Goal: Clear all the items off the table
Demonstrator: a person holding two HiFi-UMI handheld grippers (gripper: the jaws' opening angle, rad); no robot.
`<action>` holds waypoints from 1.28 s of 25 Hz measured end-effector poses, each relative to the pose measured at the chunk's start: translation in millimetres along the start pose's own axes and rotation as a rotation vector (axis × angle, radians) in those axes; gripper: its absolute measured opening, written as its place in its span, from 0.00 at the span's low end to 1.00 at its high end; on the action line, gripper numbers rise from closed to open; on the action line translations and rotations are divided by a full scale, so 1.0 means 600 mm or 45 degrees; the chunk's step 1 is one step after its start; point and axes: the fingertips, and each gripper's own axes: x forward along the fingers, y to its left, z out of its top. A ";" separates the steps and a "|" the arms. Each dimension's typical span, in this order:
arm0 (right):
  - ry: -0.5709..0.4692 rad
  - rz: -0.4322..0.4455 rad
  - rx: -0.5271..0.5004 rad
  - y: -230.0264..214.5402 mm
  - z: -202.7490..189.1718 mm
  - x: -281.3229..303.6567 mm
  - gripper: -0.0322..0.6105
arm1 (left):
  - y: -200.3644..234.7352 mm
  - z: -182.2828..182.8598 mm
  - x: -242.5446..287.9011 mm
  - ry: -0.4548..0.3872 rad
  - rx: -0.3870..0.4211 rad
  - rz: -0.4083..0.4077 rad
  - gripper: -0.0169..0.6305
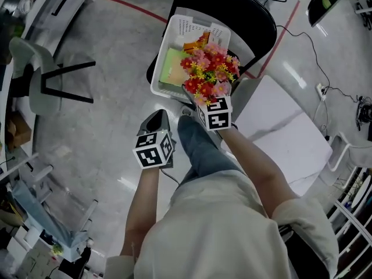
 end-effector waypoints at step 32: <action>0.168 -0.120 0.172 -0.046 -0.063 0.245 0.87 | 0.053 0.038 0.132 0.114 -0.006 -0.077 0.04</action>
